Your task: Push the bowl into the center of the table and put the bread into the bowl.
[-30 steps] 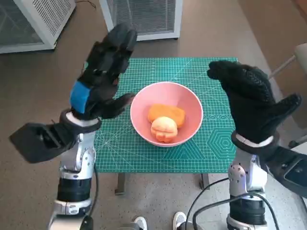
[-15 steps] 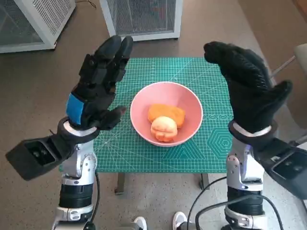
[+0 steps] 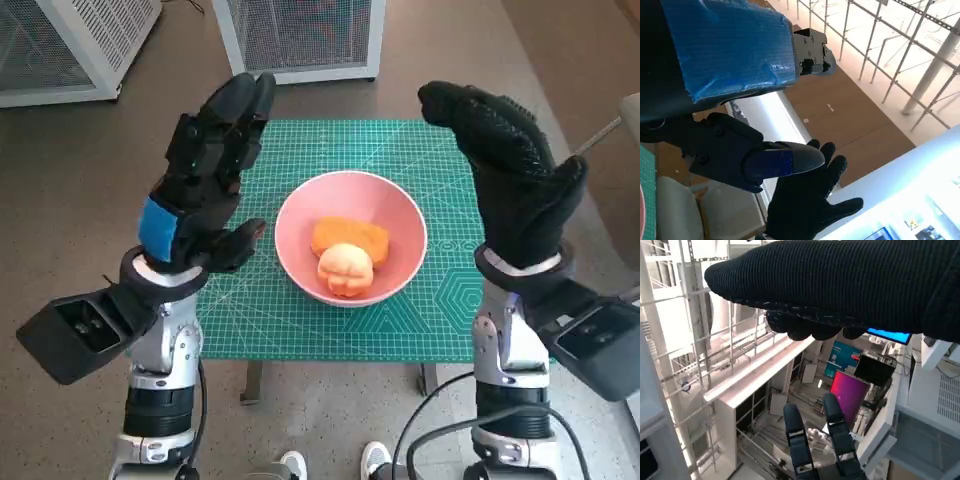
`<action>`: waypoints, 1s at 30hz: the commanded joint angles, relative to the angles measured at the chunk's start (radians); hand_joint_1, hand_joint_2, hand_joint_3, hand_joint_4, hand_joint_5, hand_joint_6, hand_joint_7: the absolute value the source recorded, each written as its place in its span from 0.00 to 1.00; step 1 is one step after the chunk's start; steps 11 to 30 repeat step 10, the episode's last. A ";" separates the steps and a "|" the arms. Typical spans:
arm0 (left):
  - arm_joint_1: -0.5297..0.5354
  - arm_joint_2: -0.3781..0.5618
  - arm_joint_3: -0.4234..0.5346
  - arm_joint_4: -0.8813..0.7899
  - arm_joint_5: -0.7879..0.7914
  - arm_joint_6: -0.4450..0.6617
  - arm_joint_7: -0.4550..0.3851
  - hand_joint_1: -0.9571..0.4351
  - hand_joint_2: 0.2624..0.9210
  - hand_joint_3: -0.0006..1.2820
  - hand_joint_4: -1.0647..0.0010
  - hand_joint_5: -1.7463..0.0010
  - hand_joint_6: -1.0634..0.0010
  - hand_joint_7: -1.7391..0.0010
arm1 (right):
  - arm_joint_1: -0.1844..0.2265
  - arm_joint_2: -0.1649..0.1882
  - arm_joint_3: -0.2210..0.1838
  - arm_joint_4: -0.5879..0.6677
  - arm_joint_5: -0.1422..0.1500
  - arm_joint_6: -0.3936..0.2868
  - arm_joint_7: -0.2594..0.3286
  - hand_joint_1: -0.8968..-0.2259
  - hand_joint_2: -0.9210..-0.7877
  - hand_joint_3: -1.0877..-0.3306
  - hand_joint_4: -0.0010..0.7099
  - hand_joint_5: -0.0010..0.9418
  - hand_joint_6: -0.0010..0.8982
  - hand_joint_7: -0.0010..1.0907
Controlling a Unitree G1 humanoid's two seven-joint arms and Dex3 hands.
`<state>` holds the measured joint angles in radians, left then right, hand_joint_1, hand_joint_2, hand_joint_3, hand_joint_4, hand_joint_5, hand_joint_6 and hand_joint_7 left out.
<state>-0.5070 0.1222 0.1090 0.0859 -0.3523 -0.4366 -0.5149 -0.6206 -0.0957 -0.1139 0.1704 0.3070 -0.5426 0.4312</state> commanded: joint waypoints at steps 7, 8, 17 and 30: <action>0.006 0.002 -0.013 -0.023 0.014 -0.006 0.018 0.23 1.00 0.37 0.94 0.99 1.00 0.74 | 0.003 -0.016 0.013 -0.004 0.002 0.027 0.003 0.60 0.00 0.77 0.36 0.00 0.09 0.50; 0.005 0.003 -0.013 -0.022 0.015 -0.007 0.019 0.23 1.00 0.37 0.94 0.99 1.00 0.74 | 0.003 -0.017 0.014 -0.003 0.002 0.027 0.003 0.60 0.00 0.77 0.36 0.00 0.09 0.50; 0.004 0.003 -0.013 -0.021 0.017 -0.007 0.022 0.23 1.00 0.37 0.95 0.99 1.00 0.74 | 0.004 -0.017 0.015 -0.005 0.002 0.029 0.001 0.60 0.00 0.77 0.36 0.00 0.09 0.50; 0.004 0.003 -0.013 -0.021 0.017 -0.007 0.022 0.23 1.00 0.37 0.95 0.99 1.00 0.74 | 0.004 -0.017 0.015 -0.005 0.002 0.029 0.001 0.60 0.00 0.77 0.36 0.00 0.09 0.50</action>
